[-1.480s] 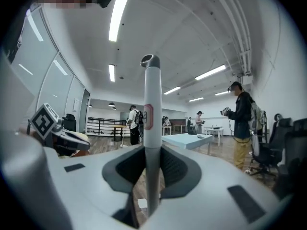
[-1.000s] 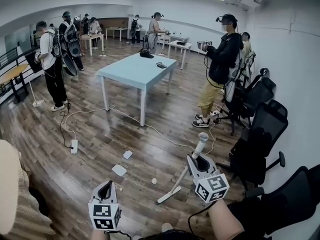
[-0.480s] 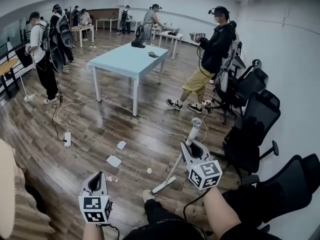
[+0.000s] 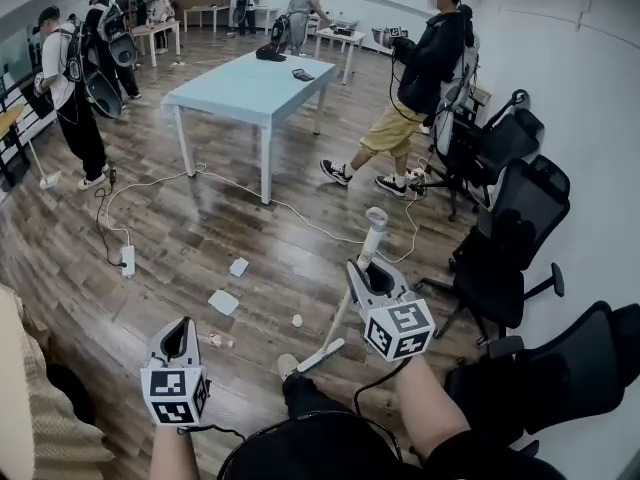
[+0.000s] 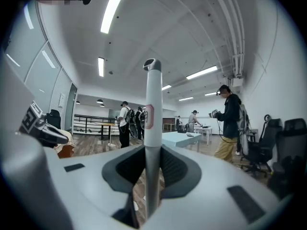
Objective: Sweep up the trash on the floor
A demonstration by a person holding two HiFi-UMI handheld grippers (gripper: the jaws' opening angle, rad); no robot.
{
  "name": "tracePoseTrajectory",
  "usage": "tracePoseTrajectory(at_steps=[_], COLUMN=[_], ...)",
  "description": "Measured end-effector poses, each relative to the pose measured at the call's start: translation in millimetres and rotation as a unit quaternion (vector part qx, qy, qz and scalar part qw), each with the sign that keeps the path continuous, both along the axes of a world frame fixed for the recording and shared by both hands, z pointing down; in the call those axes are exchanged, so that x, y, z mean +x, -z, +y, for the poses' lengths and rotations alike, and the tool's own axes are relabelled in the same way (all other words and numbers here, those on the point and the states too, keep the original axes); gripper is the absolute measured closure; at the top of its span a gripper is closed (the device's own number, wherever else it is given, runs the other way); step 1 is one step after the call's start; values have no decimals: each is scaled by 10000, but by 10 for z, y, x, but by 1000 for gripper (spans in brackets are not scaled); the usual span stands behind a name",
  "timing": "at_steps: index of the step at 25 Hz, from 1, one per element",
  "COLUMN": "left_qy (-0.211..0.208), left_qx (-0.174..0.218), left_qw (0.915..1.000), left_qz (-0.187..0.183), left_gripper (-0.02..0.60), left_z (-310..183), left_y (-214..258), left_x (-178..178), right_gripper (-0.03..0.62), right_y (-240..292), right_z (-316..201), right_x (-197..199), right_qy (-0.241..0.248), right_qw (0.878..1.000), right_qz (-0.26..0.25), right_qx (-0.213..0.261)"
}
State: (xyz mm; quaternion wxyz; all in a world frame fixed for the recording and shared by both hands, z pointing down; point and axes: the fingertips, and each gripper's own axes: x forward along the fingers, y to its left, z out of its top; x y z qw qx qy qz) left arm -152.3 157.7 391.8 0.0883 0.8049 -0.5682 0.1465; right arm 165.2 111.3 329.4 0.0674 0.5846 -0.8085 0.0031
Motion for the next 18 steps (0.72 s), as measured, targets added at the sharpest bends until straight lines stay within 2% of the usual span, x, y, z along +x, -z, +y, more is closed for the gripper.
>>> tracePoseTrajectory(at_steps=[11, 18], left_qy=[-333, -178], left_qx=[-220, -484], left_qw=[9992, 9987], left_qz=[-8, -23], left_gripper=[584, 584], left_z=[-1101, -1704], left_y=[-146, -289], left_x=[434, 488], right_gripper=[500, 502], right_y=[-272, -486], right_z=[-846, -1522], right_x=[203, 311], right_qy=[53, 224], right_qw=[9998, 9987], right_qz=[27, 96], right_qx=[-190, -455])
